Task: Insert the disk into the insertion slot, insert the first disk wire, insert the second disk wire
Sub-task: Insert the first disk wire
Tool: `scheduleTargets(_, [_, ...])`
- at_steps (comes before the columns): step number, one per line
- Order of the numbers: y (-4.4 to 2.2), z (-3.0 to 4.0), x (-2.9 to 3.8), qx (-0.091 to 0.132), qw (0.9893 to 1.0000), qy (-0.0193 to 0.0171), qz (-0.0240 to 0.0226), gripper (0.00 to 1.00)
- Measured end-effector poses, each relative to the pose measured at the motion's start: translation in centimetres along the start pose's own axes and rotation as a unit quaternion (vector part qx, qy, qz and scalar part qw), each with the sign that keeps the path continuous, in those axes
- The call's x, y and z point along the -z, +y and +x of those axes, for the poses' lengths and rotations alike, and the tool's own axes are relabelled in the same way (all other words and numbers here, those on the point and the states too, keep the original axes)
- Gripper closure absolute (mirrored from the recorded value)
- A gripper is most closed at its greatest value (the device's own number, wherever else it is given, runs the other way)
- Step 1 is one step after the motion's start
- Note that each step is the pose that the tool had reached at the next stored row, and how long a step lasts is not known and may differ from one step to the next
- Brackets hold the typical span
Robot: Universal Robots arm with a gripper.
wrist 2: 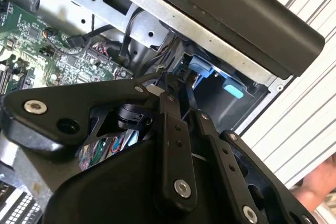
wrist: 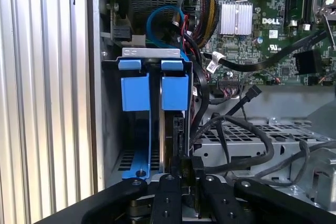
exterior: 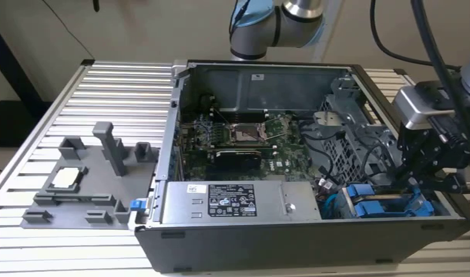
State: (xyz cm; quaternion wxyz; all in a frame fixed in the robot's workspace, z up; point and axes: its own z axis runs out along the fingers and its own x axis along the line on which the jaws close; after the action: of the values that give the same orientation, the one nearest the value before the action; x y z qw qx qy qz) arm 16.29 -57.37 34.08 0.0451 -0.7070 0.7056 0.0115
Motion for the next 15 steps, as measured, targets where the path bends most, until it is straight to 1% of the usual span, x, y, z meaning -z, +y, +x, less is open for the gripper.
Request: scheduleTargets(15, [0.01,0.04,-0.36,-0.006,1.0,0.0003,0.0001,0.81])
